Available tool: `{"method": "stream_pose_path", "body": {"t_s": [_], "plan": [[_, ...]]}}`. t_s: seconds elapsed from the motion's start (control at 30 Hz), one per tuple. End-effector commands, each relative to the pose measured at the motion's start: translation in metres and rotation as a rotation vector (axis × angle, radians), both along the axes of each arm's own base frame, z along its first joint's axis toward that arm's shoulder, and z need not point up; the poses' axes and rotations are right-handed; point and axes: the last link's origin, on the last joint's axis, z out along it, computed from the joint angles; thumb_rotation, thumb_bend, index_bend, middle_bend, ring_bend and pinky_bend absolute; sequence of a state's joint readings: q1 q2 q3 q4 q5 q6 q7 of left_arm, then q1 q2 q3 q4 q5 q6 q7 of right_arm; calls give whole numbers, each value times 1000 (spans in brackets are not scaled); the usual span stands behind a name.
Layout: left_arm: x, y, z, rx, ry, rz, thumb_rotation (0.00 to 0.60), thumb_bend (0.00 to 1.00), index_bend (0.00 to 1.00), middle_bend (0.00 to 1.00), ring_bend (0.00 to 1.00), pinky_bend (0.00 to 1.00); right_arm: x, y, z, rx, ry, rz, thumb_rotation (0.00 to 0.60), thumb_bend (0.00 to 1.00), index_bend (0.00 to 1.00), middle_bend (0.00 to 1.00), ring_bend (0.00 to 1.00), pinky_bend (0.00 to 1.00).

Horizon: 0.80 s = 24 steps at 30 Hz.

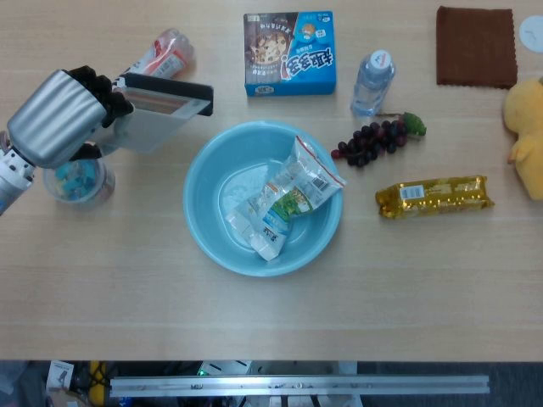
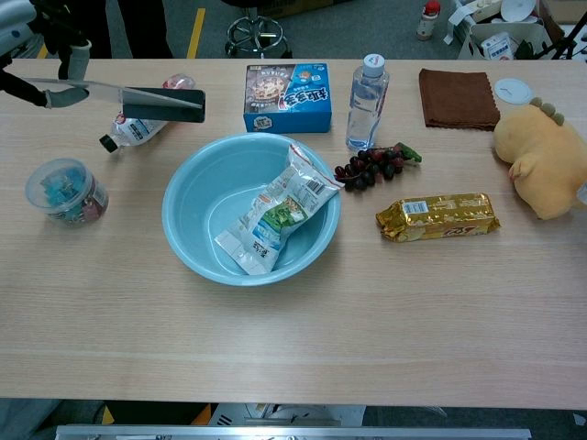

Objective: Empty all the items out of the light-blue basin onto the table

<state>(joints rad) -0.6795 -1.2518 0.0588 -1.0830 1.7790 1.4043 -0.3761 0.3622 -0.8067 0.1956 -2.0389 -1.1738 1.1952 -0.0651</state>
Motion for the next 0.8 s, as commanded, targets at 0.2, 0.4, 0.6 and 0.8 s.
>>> {"method": "stream_pose_path", "body": {"t_s": [0.2, 0.4, 0.6, 0.8], "plan": [[-22, 4, 0, 35, 82, 41, 600, 309, 776, 679, 545, 536, 0, 0, -2, 7, -1, 3, 600, 295, 118, 300, 300, 514], [-39, 7, 6, 63, 139, 73, 600, 309, 776, 679, 545, 536, 0, -1, -3, 11, 0, 0, 600, 295, 118, 300, 302, 514], [-47, 5, 17, 81, 137, 97, 600, 309, 776, 678, 545, 536, 0, -1, -5, 14, 0, 1, 600, 295, 119, 300, 303, 514], [-53, -1, 25, 87, 149, 107, 600, 308, 775, 678, 545, 536, 1, -2, -7, 21, 0, 4, 600, 294, 118, 300, 304, 514]]}}
